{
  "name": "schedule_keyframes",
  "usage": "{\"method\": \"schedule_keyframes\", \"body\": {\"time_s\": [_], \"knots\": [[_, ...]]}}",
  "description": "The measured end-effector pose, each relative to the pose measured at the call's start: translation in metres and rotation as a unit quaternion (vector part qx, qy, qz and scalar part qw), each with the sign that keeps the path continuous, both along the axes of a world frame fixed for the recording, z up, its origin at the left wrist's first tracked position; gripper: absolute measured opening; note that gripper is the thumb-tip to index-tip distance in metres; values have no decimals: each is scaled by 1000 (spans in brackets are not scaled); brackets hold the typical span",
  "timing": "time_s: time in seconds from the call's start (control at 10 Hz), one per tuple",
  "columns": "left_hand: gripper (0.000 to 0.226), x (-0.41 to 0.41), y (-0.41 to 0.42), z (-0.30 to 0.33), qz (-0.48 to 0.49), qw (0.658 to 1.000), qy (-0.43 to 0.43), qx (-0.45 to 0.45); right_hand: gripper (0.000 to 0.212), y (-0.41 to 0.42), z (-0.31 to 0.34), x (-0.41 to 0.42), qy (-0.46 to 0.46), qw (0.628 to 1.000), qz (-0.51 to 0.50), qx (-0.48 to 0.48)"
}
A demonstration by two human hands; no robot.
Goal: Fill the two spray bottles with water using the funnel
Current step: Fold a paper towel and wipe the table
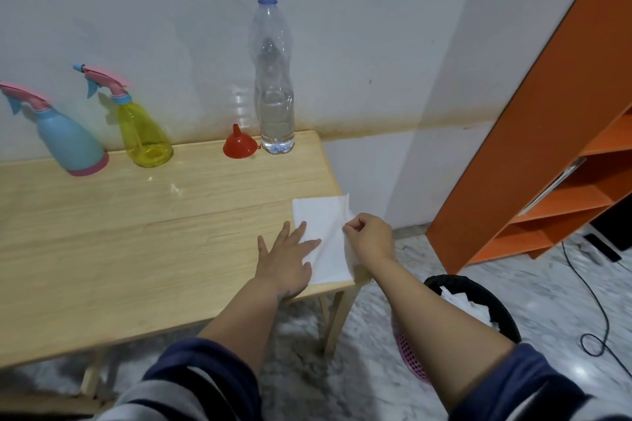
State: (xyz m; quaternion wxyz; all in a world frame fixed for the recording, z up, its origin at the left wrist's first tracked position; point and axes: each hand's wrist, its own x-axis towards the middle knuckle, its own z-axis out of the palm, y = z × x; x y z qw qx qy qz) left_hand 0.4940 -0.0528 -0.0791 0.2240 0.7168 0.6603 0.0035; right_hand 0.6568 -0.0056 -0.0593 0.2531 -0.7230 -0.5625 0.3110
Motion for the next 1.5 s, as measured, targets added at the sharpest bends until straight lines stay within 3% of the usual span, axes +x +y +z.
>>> {"method": "schedule_keyframes", "body": {"time_s": [0.1, 0.2, 0.4, 0.6, 0.8, 0.9, 1.0, 1.3, 1.5], "knots": [[51, 0, 4, 2, 5, 999, 40, 10, 20, 2, 4, -6, 0, 1000, 3, -5], [61, 2, 7, 1, -17, 996, 82, 43, 18, 3, 4, -4, 2, 1000, -1, -8], [79, 2, 11, -6, -76, 991, 108, -18, 14, 4, 0, 6, 16, 1000, -1, -7], [84, 1, 7, -5, -59, 991, 112, -37, 12, 11, 1, 15, 47, 998, -34, -26], [88, -1, 6, -2, -61, 991, 104, -52, 38, 3, -21, 21, 4, 975, 12, -221], [89, -1, 8, -1, -62, 991, 102, -57, 23, 2, -25, 25, 59, 976, -42, -206], [89, 0, 7, 0, -65, 991, 104, -61, 6, 6, -20, 29, 48, 985, -59, -155], [87, 0, 1, 3, -58, 991, 109, -60, 7, 5, 16, 16, 64, 996, -53, 28], [87, 2, -1, 4, -54, 990, 110, -67, 46, 7, 34, 12, 71, 994, 47, 64]]}}
